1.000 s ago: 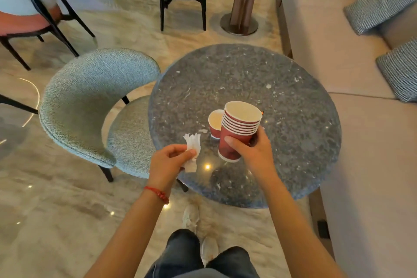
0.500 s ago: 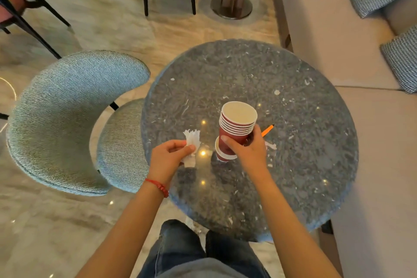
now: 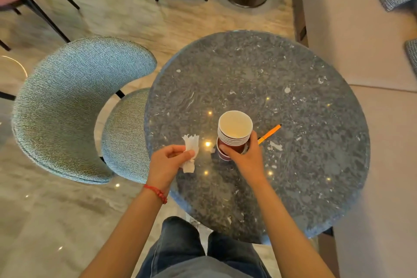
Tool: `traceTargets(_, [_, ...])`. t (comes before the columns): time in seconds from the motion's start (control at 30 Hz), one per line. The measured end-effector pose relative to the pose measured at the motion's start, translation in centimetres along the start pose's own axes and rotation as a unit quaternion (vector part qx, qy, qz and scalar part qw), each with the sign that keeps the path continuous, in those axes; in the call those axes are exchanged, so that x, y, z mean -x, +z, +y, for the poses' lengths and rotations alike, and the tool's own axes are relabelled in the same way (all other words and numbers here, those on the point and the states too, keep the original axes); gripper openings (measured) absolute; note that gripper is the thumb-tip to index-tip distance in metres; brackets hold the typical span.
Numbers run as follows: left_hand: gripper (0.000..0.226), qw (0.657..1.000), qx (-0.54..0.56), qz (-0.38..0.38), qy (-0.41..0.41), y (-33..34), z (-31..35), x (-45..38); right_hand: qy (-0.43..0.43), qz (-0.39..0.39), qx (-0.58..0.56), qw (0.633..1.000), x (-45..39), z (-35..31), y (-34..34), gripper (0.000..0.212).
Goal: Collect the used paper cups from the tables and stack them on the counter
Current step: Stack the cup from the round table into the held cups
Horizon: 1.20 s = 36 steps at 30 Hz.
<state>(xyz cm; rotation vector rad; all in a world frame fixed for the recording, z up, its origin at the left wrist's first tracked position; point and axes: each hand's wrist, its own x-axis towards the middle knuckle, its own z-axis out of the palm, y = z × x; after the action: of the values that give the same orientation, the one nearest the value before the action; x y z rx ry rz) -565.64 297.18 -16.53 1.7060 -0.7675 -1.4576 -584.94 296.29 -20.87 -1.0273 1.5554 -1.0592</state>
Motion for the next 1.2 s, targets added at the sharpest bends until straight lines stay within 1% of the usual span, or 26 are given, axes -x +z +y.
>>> traceTargets(0.2, [0.015,1.000,0.012,0.019,-0.001,-0.5,-0.3,0.3,0.004,-0.035,-0.009,0.999,0.5,1.7,0.2,0.074])
traceTargets(0.33, [0.015,0.999,0.020,0.026,-0.005,-0.9,-0.6,0.3,0.007,-0.030,0.001,1.000,0.8,3.0,0.7,0.079])
traceTargets(0.5, [0.013,0.999,0.024,0.029,-0.005,-1.3,-0.9,0.6,0.012,-0.006,-0.003,1.000,0.7,2.9,1.1,0.069])
traceTargets(0.63, [0.015,0.999,0.039,0.034,-0.001,-1.5,-1.1,1.0,0.002,-0.020,-0.018,1.000,0.9,1.8,0.9,0.066])
traceTargets(0.8, [0.017,0.996,0.073,0.053,0.011,-1.5,-1.2,2.2,-0.006,-0.074,-0.025,0.997,1.7,0.4,0.4,0.058])
traceTargets(0.93, [0.021,0.991,0.103,0.084,0.014,-2.4,-1.9,3.5,-0.019,-0.149,-0.019,0.989,2.3,-1.1,0.8,0.055])
traceTargets(1.1, [0.019,0.974,0.159,0.160,0.027,-4.6,-3.5,6.0,-0.033,-0.276,0.015,0.961,3.8,-2.2,3.0,0.054])
traceTargets(1.2, [0.015,0.957,0.193,0.216,0.023,-6.8,-4.8,8.0,-0.050,-0.332,0.037,0.941,5.2,-2.7,5.3,0.055])
